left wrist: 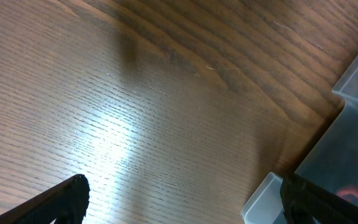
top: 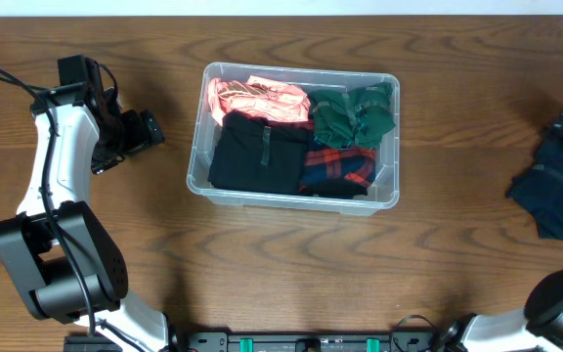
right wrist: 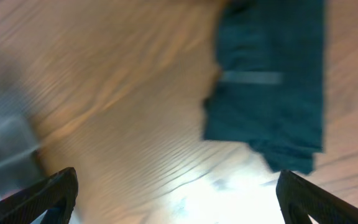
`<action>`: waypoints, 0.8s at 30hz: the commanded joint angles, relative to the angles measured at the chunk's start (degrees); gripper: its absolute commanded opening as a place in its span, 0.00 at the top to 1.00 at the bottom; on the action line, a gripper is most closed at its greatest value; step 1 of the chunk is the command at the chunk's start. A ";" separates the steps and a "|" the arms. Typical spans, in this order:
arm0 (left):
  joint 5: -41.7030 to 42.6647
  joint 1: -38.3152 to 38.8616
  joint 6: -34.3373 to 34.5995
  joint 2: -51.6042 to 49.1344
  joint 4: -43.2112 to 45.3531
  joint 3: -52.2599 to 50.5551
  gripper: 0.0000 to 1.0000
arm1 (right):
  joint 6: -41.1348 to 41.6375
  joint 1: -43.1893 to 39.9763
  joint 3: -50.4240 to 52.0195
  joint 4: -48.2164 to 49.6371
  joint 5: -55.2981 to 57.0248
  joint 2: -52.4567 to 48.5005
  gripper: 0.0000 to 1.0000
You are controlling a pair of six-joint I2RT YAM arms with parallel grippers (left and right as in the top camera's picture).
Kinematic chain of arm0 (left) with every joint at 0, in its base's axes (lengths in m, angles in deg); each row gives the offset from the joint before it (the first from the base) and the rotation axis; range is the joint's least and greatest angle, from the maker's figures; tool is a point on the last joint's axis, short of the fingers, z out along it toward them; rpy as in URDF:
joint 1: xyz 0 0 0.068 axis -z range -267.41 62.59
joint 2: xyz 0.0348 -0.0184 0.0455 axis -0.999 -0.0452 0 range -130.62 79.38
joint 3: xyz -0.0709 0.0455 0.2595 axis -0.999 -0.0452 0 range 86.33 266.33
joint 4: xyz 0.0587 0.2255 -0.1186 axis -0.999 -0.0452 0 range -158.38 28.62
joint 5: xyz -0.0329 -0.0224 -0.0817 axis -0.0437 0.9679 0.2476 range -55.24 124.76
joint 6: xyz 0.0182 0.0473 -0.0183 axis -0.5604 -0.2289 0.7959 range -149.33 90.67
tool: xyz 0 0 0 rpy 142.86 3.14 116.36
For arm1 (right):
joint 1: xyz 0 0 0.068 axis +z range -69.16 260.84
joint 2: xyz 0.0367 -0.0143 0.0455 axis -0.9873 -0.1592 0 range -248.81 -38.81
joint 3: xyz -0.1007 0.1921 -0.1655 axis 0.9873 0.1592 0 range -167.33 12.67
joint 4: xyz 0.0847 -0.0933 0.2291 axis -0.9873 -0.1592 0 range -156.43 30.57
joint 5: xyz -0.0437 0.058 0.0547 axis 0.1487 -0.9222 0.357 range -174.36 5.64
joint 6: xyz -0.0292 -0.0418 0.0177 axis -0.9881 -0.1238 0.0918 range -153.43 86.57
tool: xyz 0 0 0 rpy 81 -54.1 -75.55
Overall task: Pack container
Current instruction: 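Grasp the last dark navy garment on the right with right gripper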
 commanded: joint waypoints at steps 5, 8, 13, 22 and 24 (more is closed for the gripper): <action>-0.26 -0.20 -0.31 -0.11 -0.13 -0.26 0.02 | -4.94 -6.16 0.61 2.82 0.87 -8.02 0.01; -0.26 -0.20 -0.31 -0.11 -0.13 -0.26 0.02 | -3.56 -6.75 0.61 3.15 9.57 -11.87 0.01; -0.28 -0.20 -0.31 -0.11 -0.13 -0.26 0.02 | -3.15 -8.11 0.61 3.43 13.51 -17.20 0.01; -0.28 -0.20 -0.31 -0.11 -0.13 -0.26 0.02 | -6.62 -8.55 0.61 6.62 11.87 -24.04 0.09; -0.28 -0.20 -0.31 -0.11 -0.13 -0.26 0.02 | -6.62 -8.55 0.61 7.39 11.82 -24.50 0.16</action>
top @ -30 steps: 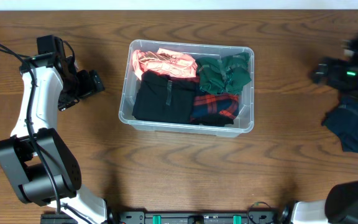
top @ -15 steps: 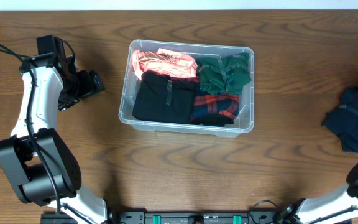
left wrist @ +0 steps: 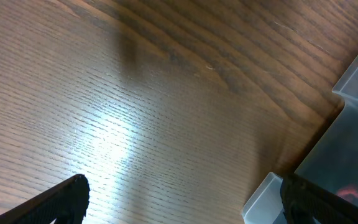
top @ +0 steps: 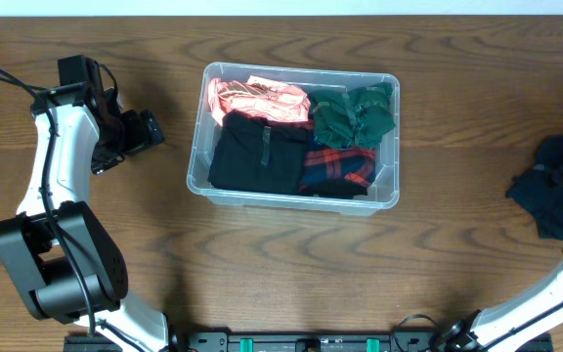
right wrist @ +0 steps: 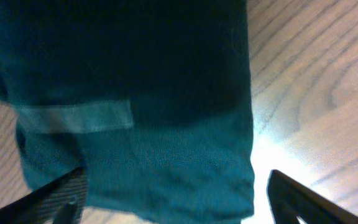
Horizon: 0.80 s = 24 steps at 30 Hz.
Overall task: Pack container
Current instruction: 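Grasp the last dark navy garment on the right with right gripper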
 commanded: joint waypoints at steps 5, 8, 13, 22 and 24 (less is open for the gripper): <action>-0.28 -0.20 -0.31 -0.11 -0.13 -0.26 0.02 | -0.87 -0.13 0.20 1.77 -0.11 -1.14 0.34; -0.28 -0.20 -0.31 -0.11 -0.13 -0.26 0.02 | -1.03 -0.11 1.22 2.62 -0.13 -1.20 0.40; -0.26 -0.20 -0.31 -0.11 -0.13 -0.26 0.02 | -1.27 -0.11 5.38 5.77 -0.20 -1.20 0.42; -0.28 -0.20 -0.31 -0.11 -0.13 -0.26 0.02 | -0.33 0.22 8.85 8.24 -0.98 -1.20 0.99; -0.28 -0.20 -0.31 -0.11 -0.13 -0.26 0.02 | 0.35 0.24 8.85 8.07 -1.03 -1.20 0.99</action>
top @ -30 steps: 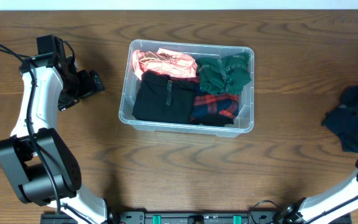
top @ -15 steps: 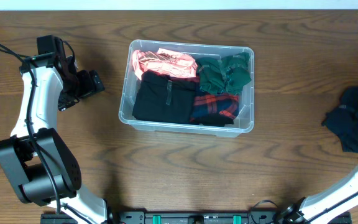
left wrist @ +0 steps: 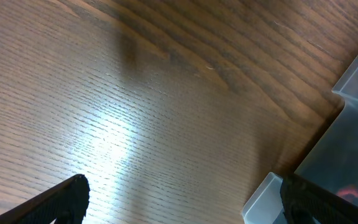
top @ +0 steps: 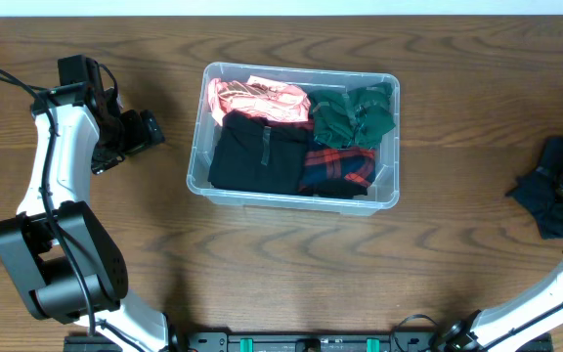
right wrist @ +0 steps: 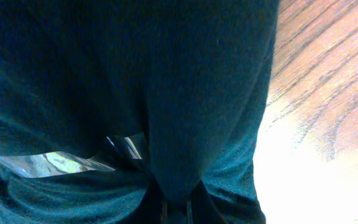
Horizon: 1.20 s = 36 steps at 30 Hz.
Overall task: Pack container
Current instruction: 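Grasp the last dark navy garment on the right with right gripper, then carry the navy garment over the bin and lower it in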
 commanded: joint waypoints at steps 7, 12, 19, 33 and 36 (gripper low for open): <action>-0.28 -0.20 -0.31 -0.11 -0.13 -0.26 0.02 | 2.32 2.56 0.85 -1.90 -1.86 0.66 0.99; -0.28 -0.20 -0.31 -0.11 -0.13 -0.26 0.02 | -1.55 8.81 -6.34 -7.32 -6.12 4.66 0.99; -0.28 -0.20 -0.31 -0.11 -0.13 -0.26 0.02 | -6.54 19.74 -20.68 -14.47 -5.70 10.99 0.99; -0.28 -0.20 -0.31 -0.11 -0.13 -0.26 0.02 | -25.33 41.44 -29.73 -21.70 -12.46 22.21 0.99; -0.28 -0.20 -0.31 -0.11 -0.13 -0.26 0.02 | -34.80 45.57 -29.73 -24.30 -17.40 23.74 0.99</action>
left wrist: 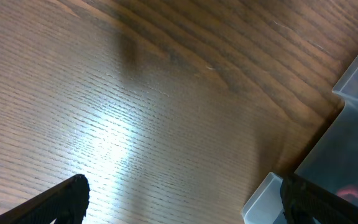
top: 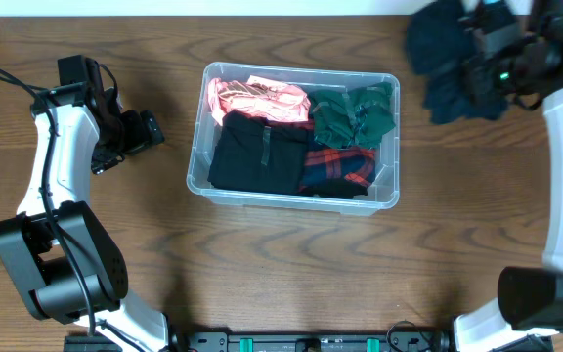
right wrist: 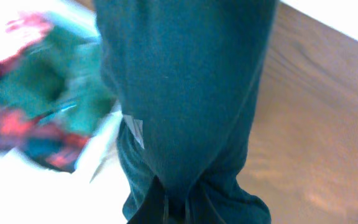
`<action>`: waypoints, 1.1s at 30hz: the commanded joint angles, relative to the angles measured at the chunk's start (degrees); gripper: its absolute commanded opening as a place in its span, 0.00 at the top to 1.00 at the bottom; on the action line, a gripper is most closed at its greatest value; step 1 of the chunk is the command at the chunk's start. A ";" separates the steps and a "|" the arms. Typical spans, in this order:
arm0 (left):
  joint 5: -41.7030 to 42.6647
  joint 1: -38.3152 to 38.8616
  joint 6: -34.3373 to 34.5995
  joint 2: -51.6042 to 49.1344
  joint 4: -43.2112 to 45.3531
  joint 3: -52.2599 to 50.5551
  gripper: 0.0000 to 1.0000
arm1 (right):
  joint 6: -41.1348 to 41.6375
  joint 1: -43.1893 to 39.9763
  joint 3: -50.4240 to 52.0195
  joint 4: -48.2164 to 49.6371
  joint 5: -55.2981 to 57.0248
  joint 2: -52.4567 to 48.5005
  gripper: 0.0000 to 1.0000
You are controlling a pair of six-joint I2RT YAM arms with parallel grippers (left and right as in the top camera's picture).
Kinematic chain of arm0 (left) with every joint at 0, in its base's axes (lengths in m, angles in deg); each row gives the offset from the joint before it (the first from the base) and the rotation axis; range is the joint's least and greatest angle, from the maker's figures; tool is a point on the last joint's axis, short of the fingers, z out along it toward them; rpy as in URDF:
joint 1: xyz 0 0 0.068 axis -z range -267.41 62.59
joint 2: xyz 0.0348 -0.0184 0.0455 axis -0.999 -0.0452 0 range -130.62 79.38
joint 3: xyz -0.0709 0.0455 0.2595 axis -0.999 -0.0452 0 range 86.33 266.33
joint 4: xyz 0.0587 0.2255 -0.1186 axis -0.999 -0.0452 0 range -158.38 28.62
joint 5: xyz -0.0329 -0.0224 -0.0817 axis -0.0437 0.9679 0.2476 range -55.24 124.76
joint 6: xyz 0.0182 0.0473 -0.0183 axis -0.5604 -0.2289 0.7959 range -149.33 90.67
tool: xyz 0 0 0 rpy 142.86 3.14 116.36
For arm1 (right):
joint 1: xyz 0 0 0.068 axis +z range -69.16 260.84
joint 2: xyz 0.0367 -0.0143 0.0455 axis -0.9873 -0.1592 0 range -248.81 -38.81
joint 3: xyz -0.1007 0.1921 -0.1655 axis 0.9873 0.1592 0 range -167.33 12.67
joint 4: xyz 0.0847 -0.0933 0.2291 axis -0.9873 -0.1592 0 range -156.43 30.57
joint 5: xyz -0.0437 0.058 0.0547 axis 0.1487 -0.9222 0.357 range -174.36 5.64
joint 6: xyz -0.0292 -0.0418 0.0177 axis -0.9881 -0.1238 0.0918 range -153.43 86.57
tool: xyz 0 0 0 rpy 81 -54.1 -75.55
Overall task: Pack container
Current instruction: 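Carry the navy garment over the bin and lower it in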
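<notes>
A clear plastic bin point(top: 391, 191) stands mid-table, holding pink, black, green and red-plaid clothes. My right gripper point(top: 497, 61) hangs high at the back right, just right of the bin, shut on a dark teal garment point(top: 448, 54) that dangles from it; in the right wrist view that teal garment point(right wrist: 185, 93) fills the frame and hides the fingers. My left gripper point(top: 150, 132) rests open left of the bin, its fingertips point(left wrist: 61, 196) spread over bare wood beside the bin's corner point(left wrist: 263, 199).
The brown wooden table point(top: 281, 274) runs under everything. The left arm's links point(top: 62, 156) lie along the left side. The right arm's white link stands down the right edge.
My right gripper, then down on the teal garment at the far right of the table, now holds it lifted at the back, close to the bin's right end. The left arm is unchanged.
The teal garment first lay flat at the table's right edge with my right gripper open over it. Then the gripper was low on the cloth, then shut with the fabric bunched in it. Now the garment hangs in the air near the bin.
</notes>
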 commanded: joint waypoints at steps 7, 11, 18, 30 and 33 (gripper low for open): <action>-0.28 -0.20 -0.31 -0.11 -0.13 -0.26 0.02 | -20.50 12.57 -0.98 -5.11 -7.80 3.15 0.99; -0.28 -0.20 -0.31 -0.11 -0.13 -0.26 0.02 | -25.57 16.55 -0.94 -7.34 -8.20 2.56 0.99; -0.26 -0.20 -0.31 -0.11 -0.13 -0.26 0.02 | -35.91 18.75 -0.42 -11.10 -8.22 2.27 0.99; -0.28 -0.20 -0.31 -0.11 -0.13 -0.26 0.02 | -35.06 18.75 1.66 -11.74 -9.29 -3.82 0.99; -0.26 -0.20 -0.31 -0.11 -0.13 -0.26 0.02 | -31.32 18.71 1.81 -11.87 -9.25 -7.19 0.99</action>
